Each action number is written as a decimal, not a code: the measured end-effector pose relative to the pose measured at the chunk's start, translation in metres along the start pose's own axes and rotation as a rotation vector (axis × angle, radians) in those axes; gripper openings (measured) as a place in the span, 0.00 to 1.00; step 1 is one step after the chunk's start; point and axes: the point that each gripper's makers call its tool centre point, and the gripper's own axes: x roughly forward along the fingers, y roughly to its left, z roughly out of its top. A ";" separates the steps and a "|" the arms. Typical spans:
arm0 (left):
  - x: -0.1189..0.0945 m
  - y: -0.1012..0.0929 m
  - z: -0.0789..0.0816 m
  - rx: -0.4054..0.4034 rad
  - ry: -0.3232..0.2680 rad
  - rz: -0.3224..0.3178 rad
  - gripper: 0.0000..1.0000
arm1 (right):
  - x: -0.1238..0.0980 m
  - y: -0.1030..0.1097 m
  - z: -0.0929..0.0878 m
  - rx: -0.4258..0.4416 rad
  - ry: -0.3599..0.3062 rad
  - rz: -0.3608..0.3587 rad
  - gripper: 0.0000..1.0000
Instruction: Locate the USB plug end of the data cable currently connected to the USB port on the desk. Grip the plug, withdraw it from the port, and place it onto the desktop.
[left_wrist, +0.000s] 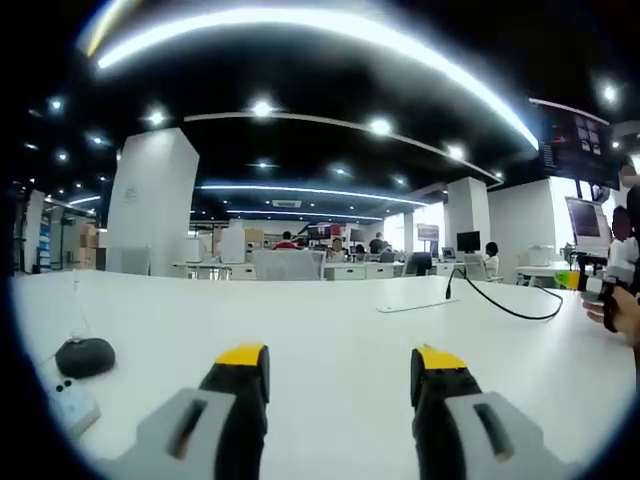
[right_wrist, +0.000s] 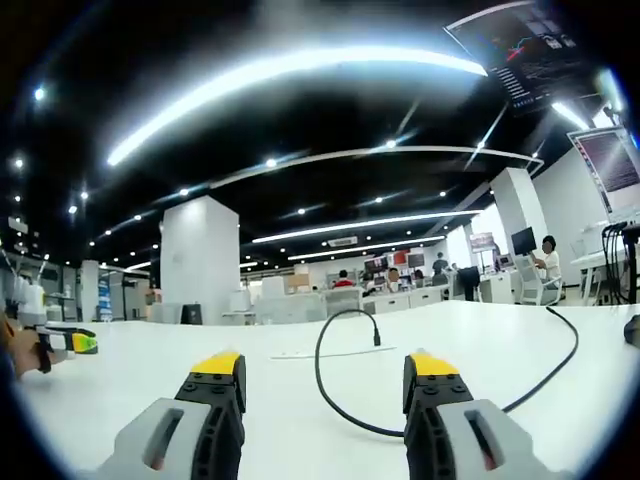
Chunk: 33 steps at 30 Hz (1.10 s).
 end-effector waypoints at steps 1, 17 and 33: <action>0.000 0.000 -0.001 0.002 0.003 -0.001 0.57 | 0.000 0.000 0.000 0.002 -0.001 0.001 0.64; 0.000 -0.005 -0.002 0.023 0.012 -0.020 0.55 | -0.001 0.002 -0.001 0.005 0.002 0.009 0.64; -0.001 -0.005 -0.001 0.030 0.014 -0.027 0.53 | -0.001 0.003 -0.002 0.002 0.007 0.016 0.64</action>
